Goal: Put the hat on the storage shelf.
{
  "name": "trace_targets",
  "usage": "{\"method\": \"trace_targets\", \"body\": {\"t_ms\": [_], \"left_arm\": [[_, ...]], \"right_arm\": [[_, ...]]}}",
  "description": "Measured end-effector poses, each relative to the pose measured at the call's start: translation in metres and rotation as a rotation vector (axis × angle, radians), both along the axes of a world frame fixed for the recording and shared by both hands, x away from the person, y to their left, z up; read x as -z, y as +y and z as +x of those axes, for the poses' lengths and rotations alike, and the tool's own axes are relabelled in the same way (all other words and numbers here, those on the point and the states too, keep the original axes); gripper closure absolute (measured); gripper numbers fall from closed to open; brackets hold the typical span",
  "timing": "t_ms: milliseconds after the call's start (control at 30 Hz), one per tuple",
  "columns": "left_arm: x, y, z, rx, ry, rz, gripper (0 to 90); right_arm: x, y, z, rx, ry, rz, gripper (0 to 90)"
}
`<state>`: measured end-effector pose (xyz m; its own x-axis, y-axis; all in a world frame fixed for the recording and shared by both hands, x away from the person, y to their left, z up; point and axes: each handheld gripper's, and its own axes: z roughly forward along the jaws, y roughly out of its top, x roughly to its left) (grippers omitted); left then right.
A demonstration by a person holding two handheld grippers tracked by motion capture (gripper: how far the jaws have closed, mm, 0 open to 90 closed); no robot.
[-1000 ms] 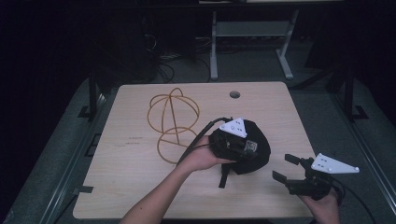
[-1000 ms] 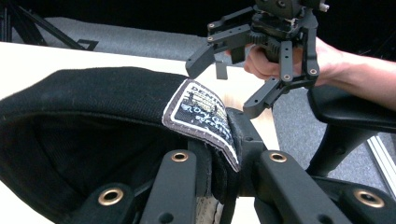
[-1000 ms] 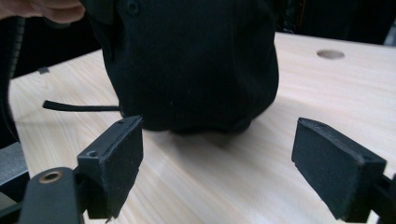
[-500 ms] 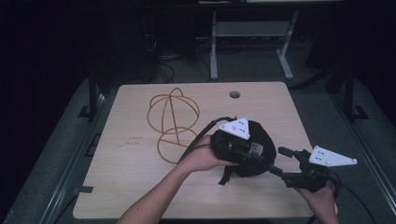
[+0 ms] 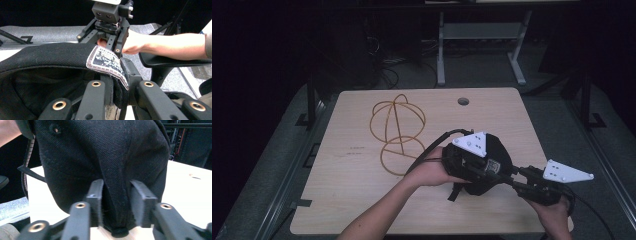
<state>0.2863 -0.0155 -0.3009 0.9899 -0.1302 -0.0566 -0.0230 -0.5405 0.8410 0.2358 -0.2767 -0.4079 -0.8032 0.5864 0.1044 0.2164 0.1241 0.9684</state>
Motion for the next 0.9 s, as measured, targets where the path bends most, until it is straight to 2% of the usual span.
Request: {"method": "trace_targets", "body": {"t_ms": [133, 333, 500, 633, 767, 800, 900], "left_arm": [[0.001, 0.003, 0.002, -0.018, -0.002, 0.006, 80.9], [0.003, 0.012, 0.008, -0.057, -0.001, 0.009, 80.6], [0.004, 0.02, 0.013, -0.091, 0.008, 0.007, 79.6], [0.004, 0.027, 0.014, -0.136, -0.01, 0.008, 77.1], [0.004, 0.032, 0.015, -0.154, -0.021, 0.02, 74.0], [0.005, 0.035, 0.015, -0.17, -0.027, 0.028, 72.6], [0.006, 0.038, 0.015, -0.2, -0.041, 0.037, 66.6]], "right_arm": [[0.001, 0.001, -0.001, -0.003, 0.002, -0.008, 75.2], [-0.001, 0.002, -0.001, 0.005, 0.007, -0.011, 84.2], [-0.005, 0.003, -0.001, 0.005, 0.011, -0.011, 86.1], [-0.009, 0.004, 0.0, 0.007, 0.013, -0.015, 86.6], [-0.013, 0.005, 0.001, 0.007, 0.02, -0.015, 86.7], [-0.015, 0.007, 0.001, 0.009, 0.024, -0.031, 87.0], [-0.017, 0.008, 0.003, 0.014, 0.039, -0.037, 87.2]]}}
